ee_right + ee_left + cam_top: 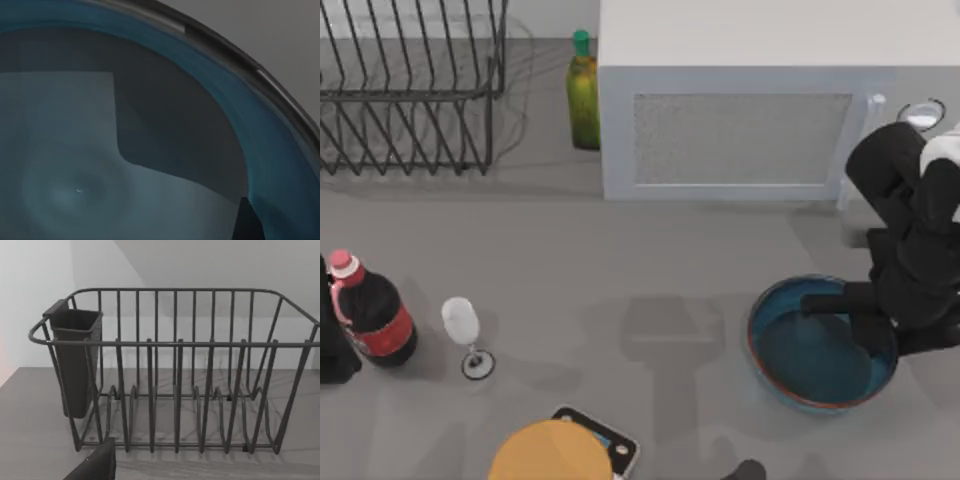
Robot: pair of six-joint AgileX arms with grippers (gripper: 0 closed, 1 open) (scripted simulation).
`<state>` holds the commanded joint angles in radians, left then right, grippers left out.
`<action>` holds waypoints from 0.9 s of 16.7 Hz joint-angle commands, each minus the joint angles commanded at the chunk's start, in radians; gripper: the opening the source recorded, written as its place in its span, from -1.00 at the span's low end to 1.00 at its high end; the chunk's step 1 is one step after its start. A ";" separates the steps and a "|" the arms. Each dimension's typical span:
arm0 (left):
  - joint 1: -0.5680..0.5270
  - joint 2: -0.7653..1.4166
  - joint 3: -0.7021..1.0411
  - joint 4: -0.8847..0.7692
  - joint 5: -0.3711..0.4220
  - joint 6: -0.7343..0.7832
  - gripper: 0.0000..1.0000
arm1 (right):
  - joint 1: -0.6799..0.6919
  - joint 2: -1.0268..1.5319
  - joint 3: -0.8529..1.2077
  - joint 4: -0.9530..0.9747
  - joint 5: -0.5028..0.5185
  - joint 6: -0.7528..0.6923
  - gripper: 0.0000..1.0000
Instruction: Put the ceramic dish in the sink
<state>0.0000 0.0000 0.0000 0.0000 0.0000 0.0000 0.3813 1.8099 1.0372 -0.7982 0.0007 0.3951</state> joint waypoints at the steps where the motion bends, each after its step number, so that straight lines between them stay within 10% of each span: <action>1: 0.000 0.000 0.000 0.000 0.000 0.000 1.00 | 0.000 0.000 0.000 0.000 0.000 0.000 -1.00; 15: 0.000 0.000 0.000 0.000 0.000 0.000 1.00 | -0.004 -0.067 0.287 -0.383 0.001 0.001 -1.00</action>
<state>0.0000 0.0000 0.0000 0.0000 0.0000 0.0000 0.3772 1.7433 1.3241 -1.1809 0.0014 0.3959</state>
